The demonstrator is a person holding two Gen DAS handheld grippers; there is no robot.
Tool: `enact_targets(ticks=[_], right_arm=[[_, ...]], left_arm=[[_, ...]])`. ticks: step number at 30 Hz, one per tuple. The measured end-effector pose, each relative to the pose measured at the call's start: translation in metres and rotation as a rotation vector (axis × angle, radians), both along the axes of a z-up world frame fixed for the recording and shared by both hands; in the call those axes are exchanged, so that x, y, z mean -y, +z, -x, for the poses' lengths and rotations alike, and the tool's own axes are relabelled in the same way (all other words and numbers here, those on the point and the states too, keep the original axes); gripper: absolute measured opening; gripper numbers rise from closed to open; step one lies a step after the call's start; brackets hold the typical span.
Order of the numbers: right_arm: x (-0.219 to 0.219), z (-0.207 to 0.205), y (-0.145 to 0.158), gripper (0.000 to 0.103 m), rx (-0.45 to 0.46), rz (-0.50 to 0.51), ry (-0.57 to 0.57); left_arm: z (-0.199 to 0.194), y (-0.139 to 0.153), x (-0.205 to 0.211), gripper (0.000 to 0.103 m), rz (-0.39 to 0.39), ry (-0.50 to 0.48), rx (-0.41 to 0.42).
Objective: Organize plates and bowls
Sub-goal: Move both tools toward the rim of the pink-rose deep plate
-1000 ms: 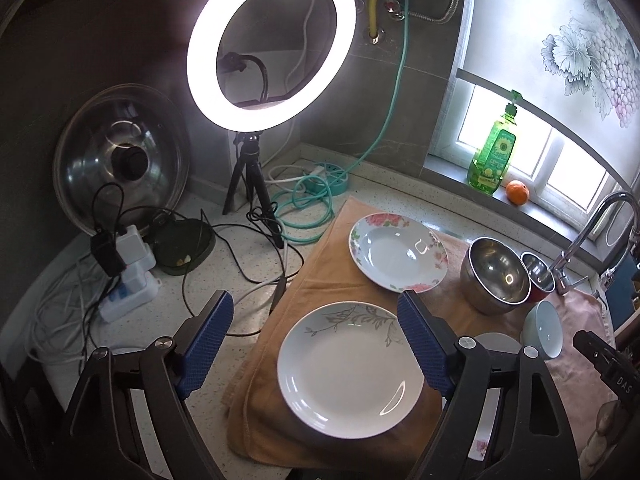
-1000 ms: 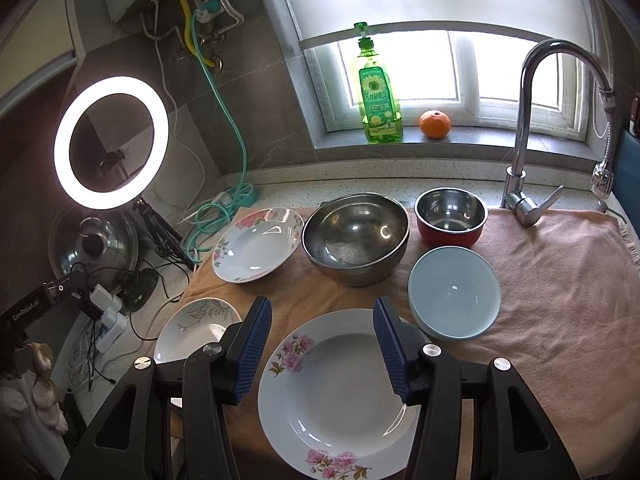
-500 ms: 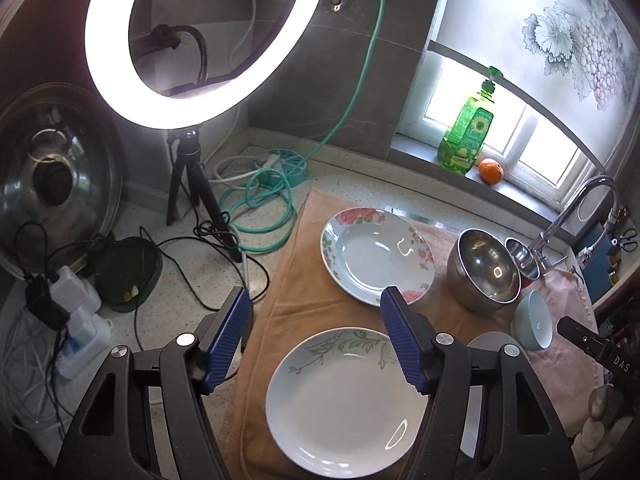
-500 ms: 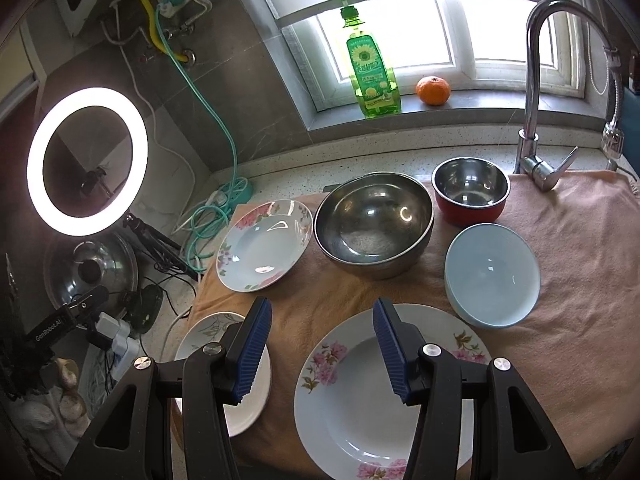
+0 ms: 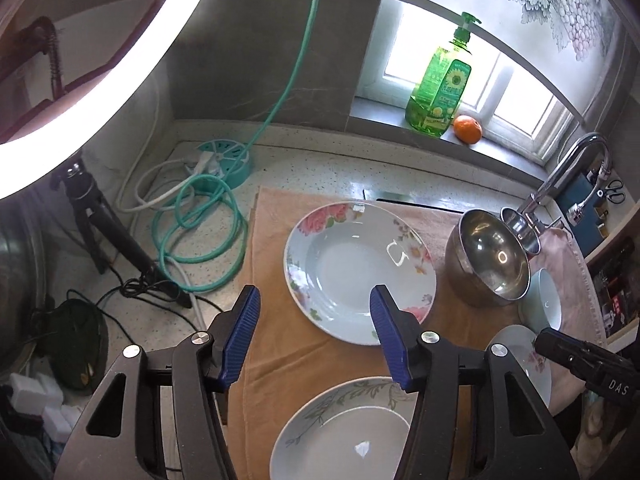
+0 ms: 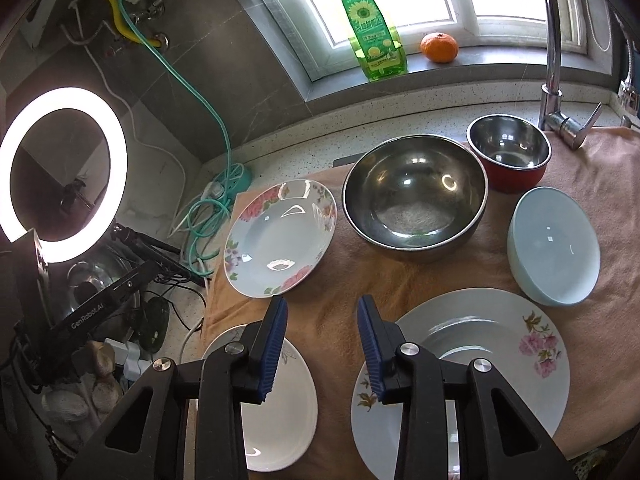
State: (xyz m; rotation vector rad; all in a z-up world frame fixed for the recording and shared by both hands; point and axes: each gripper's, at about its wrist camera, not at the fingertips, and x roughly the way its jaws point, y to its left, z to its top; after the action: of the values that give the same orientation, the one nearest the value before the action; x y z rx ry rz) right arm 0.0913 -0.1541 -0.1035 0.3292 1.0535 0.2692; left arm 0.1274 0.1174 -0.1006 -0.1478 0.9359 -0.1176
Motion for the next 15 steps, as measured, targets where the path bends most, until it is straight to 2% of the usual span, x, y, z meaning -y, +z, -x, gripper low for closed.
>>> enact_targets(ticks=[8,13,15], right_arm=[[-0.026,-0.018,-0.024,0.026,-0.059,-0.004,-0.025],[-0.037,-0.031,-0.038,0.024,-0.086,-0.004,-0.035],[-0.041,-0.038,-0.043,0.023,-0.095,0.000,-0.041]], left_arm=[[-0.055,-0.033,0.004,0.045,-0.002,-0.098,-0.075],[-0.079,-0.046,0.000,0.043,0.012,-0.123,-0.100],[-0.089,-0.052,-0.003,0.036,0.029,-0.130,-0.114]])
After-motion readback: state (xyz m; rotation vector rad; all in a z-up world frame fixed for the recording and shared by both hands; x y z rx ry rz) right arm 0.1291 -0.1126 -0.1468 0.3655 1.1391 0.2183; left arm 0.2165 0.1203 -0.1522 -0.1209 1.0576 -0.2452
